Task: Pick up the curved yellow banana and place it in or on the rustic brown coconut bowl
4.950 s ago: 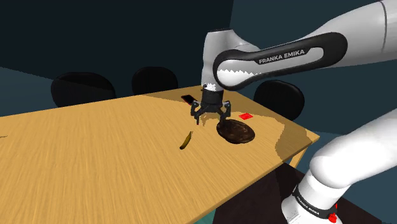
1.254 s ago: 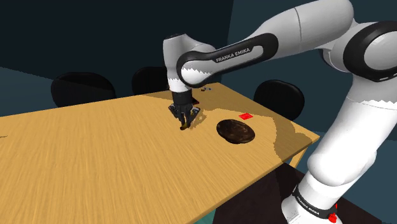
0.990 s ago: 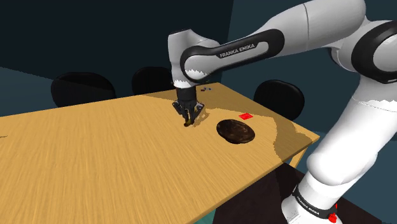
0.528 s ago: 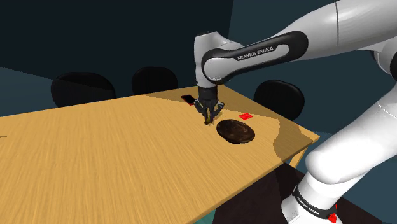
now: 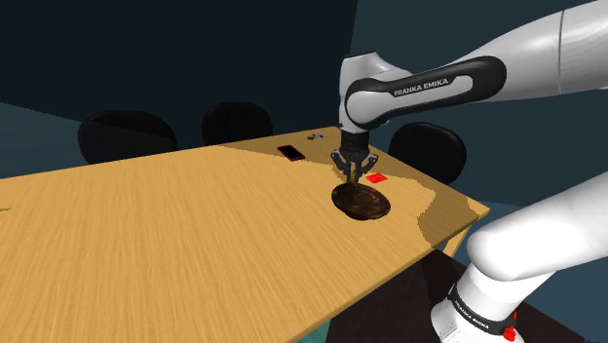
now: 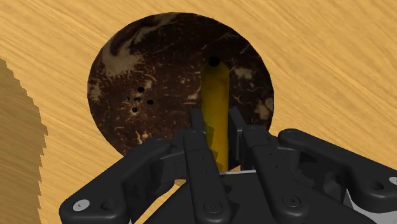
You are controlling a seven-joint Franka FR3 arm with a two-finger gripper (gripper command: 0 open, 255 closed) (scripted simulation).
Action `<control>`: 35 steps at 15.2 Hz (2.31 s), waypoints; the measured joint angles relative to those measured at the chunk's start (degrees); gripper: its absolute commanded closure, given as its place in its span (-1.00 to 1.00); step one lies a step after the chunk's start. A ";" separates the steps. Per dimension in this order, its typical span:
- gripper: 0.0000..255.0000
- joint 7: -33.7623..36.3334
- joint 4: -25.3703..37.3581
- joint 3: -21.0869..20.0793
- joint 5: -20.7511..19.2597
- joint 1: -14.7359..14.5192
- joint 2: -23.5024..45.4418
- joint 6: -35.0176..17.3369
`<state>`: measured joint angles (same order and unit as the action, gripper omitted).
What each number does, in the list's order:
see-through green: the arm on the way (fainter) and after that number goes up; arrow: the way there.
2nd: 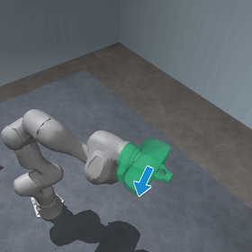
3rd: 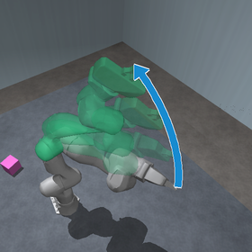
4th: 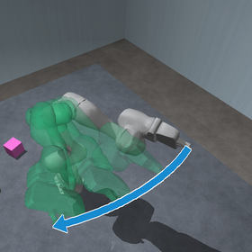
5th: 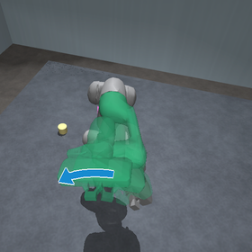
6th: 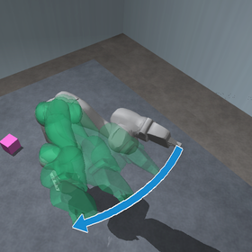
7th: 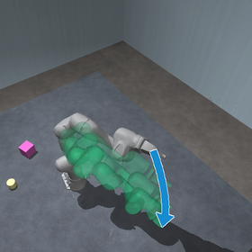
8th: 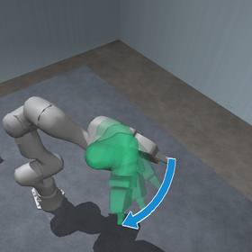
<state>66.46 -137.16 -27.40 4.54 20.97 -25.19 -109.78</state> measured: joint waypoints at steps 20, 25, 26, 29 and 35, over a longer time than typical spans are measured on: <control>1.00 -3.78 -10.82 2.36 -1.01 1.39 0.21 -11.06; -1.00 -3.77 -10.84 2.35 -1.02 1.39 0.22 -11.09; -1.00 -3.77 -10.84 2.35 -1.02 1.39 0.22 -11.09; -1.00 -3.77 -10.84 2.35 -1.02 1.39 0.22 -11.09; -1.00 -4.21 -5.52 3.09 -0.62 0.94 -2.26 -3.45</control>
<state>62.24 -142.68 -24.30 3.93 21.91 -27.44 -113.23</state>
